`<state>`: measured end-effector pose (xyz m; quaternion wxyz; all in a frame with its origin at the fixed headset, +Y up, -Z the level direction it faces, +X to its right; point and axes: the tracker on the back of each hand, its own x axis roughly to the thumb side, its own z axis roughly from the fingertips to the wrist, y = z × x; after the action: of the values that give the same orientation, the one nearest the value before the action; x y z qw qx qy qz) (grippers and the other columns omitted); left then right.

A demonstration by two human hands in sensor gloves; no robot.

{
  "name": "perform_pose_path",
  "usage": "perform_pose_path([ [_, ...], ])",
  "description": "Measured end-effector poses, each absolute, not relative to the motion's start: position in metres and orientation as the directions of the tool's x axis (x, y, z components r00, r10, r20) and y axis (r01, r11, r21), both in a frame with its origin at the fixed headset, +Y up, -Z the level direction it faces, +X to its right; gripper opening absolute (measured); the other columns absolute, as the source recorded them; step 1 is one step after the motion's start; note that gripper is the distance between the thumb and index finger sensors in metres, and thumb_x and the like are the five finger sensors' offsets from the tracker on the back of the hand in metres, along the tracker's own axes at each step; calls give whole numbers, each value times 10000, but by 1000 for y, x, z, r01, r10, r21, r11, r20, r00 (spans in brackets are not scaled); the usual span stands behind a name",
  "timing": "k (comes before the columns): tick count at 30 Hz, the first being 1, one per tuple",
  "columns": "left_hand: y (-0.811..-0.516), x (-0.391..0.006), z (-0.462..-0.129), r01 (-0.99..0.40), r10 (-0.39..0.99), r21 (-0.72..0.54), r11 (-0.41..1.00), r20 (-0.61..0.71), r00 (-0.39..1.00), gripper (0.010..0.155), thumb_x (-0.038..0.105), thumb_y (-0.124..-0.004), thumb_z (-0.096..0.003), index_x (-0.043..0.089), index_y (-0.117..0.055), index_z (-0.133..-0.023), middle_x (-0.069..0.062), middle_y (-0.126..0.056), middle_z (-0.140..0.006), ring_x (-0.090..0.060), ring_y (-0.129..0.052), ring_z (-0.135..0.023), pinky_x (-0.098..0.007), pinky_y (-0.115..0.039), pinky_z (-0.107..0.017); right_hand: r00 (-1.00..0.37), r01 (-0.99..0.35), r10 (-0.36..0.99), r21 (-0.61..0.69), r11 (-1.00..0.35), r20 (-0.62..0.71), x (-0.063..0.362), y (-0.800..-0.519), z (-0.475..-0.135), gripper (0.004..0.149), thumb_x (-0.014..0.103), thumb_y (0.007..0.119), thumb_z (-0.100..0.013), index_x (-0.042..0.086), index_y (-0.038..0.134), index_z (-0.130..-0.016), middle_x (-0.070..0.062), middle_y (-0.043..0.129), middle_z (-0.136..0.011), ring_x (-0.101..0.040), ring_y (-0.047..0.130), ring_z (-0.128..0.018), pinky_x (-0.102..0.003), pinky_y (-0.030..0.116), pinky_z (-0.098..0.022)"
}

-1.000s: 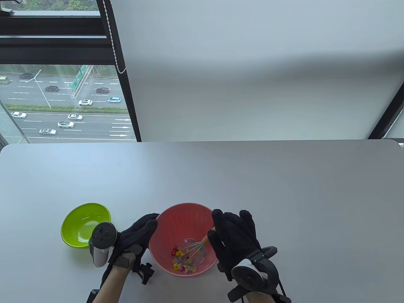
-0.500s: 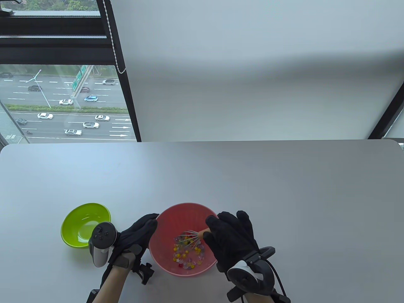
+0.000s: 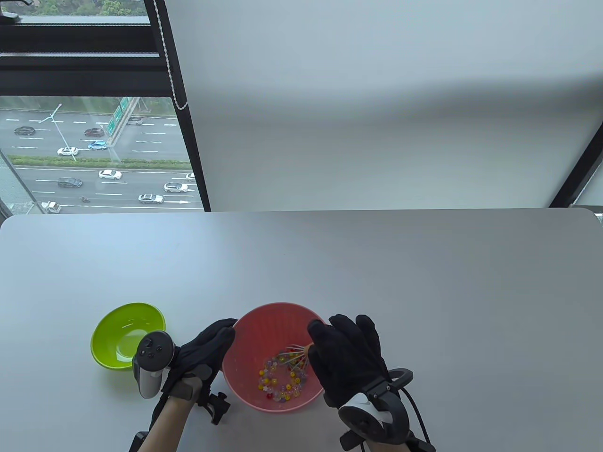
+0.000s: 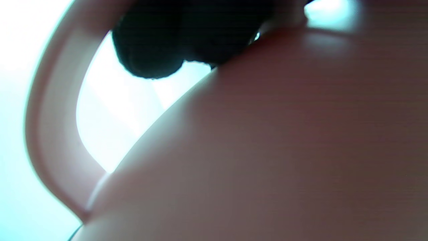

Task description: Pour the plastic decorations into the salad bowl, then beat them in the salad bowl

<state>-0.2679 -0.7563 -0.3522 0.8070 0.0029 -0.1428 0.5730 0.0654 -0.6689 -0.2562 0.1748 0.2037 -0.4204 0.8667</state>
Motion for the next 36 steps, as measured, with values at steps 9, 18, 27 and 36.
perform_pose_path([
  [9,-756,-268,-352,-926,924,-159,343,233,302,644,635,-650,-566,139,-792,-953,27,-930,-420,-283,-938,-519,-579,-581,-717,-844,-503,173,-640,-581,507,69,-667,-256,575,544,605,-605,362,420,-1117,116,855,-847,-202,673,-956,-502,385,-811],
  [18,-757,-268,-352,-926,924,-159,343,233,302,645,634,-649,-567,138,-792,-953,27,-930,-421,-283,-938,-519,-580,-580,-718,-800,-574,270,-556,-601,536,67,-672,-261,584,562,628,-595,330,471,-1107,128,891,-823,-179,734,-926,-502,406,-810],
  [27,-757,-268,-352,-926,924,-159,343,232,302,645,636,-648,-567,139,-793,-952,27,-930,-421,-284,-938,-519,-579,-580,-718,-824,-528,207,-579,-621,528,61,-674,-260,528,565,713,-569,364,580,-1039,136,901,-852,-161,749,-936,-500,426,-807],
  [36,-757,-268,-352,-926,925,-160,342,232,301,645,636,-649,-566,139,-794,-951,27,-930,-420,-284,-938,-519,-579,-580,-718,-839,-496,159,-612,-616,520,60,-673,-258,515,556,707,-576,384,568,-1042,131,883,-875,-169,718,-956,-504,410,-810],
])
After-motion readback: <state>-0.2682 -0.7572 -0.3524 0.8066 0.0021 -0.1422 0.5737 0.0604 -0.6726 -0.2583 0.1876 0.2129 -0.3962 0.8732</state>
